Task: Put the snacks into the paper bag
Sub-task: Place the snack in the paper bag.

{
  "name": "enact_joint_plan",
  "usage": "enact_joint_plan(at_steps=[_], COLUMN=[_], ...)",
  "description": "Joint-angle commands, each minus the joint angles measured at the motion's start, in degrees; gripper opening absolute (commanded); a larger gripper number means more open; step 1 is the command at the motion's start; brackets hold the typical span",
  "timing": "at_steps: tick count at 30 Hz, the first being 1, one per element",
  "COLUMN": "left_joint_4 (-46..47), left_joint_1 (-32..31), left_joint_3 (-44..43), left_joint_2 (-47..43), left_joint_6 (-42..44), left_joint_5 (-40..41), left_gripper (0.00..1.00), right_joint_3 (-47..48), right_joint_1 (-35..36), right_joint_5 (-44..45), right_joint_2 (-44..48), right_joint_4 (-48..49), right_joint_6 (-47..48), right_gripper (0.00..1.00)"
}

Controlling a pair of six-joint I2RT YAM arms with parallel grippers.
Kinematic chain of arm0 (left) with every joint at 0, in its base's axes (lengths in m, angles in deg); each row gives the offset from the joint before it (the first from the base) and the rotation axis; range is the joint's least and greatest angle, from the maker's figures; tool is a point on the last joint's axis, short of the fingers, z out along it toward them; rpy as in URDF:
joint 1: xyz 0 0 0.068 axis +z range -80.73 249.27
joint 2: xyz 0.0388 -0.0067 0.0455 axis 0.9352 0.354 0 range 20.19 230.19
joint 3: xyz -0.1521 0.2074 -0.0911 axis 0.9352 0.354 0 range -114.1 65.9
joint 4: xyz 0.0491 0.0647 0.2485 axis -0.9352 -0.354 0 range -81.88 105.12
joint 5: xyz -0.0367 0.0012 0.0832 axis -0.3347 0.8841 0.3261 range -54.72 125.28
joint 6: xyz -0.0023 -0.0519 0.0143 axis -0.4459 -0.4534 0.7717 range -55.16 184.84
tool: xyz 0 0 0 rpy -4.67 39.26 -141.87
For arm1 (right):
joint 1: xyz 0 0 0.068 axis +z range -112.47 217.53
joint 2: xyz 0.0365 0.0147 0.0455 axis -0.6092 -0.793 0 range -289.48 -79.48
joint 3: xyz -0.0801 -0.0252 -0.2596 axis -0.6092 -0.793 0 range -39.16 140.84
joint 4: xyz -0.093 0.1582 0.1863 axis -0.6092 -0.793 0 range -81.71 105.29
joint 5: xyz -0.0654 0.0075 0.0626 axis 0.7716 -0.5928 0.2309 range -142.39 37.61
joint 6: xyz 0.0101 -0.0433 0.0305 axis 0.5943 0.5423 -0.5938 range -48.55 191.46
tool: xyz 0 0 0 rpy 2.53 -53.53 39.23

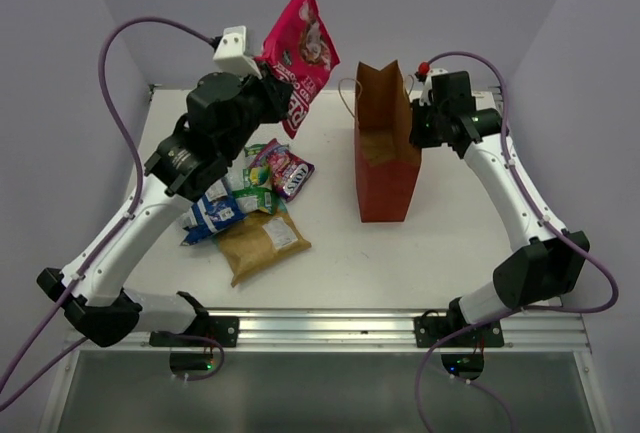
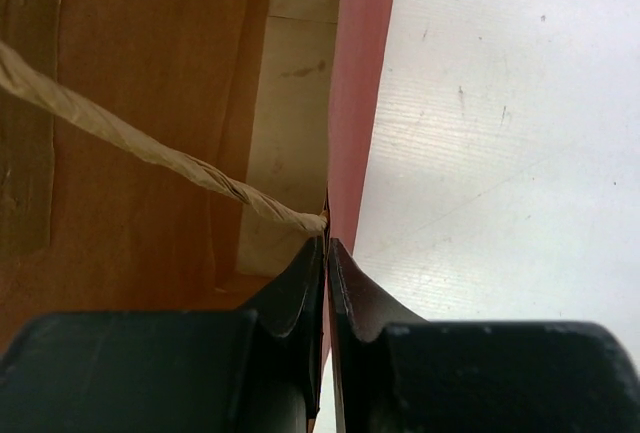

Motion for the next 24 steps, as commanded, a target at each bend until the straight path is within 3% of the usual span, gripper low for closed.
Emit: enact_joint_plan(at_steps=[1,5,10,18,24], left_joint_4=[-2.3,-7.1,-14.4,-22.7,-22.8], left_joint_1=[0.3,0.3,0.3,0.3,0.5], left_joint_3=[-8.4,-17.7,-23.3,-23.1,-19.3], left_joint_2=[1.1,3.6,8.3,10.8,8.5], left_joint_6=[4.9,5.3,2.9,-2.2,-7.6], left_joint_5=[-6.5,-12.9,-20.3,-23.3,-24.0], left_gripper=[0.00,0.00,0.00,0.00,0.00], right_joint_3=[0.2,-0.2,-0.6,-0.6,-1.2], right_joint_1=[0.7,1.0,1.8,2.9,4.1], right_joint_5=[1.3,1.5,3.6,7.2,10.6], right_joint_2=[2.4,2.9,3.6,6.2,7.6], right_joint_4=[2.8,3.5,4.6,6.8,9.0], right_joint_6=[1.2,1.5,1.9,2.8,4.0], right_gripper=[0.08,0.07,0.04,0.00,0.00])
